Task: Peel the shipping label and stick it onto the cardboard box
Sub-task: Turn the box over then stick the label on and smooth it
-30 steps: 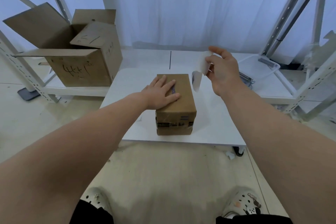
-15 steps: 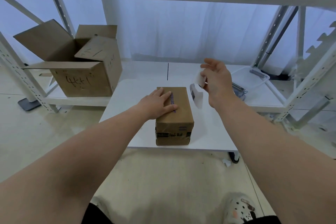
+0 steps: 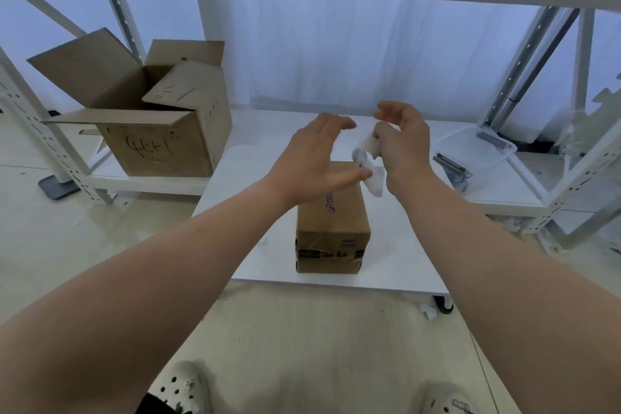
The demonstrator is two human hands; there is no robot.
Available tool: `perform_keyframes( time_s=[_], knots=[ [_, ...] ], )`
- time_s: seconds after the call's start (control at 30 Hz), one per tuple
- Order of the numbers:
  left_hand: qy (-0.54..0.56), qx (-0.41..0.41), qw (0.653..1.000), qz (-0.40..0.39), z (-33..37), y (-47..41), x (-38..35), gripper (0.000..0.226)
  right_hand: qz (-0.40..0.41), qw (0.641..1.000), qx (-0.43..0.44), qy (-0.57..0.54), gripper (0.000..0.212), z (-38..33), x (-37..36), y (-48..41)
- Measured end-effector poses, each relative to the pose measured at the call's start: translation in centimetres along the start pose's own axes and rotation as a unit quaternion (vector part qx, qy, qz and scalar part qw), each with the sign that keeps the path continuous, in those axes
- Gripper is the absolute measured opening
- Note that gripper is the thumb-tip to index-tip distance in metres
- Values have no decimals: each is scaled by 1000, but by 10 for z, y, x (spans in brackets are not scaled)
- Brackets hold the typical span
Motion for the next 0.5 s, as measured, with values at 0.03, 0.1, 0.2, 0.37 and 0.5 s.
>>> perform_keyframes(
  time_s=[0.03,0.1,0.2,0.37,0.5],
  knots=[
    [-56,-30,998,5,5,1,-2,59,-4,1000,9,7,36,-2,-4,4],
    [-118,-46,991,50,8,4,0,45,-6,1000,21,16,34,-6,-12,10],
    [-132,-4,985,115,7,7,16,21,-3,999,22,25,30,-10,-21,17],
    [131,203,964,114,-33,9,34,11,-59,998,-26,-11,17,-14,-28,22],
    [344,292,889,79,-56,19,29,23,-127,988,-44,79,39,1,-22,17]
  ],
)
Point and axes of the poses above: each hand's wrist, its own y-axis away from the middle knuckle, its own x-axis out of the back of the hand, z = x × y, the point moved 7 cm from there along -y, towards the middle knuckle, and after that the axes turned 3 degrees about -z, right-handed, at the moved point
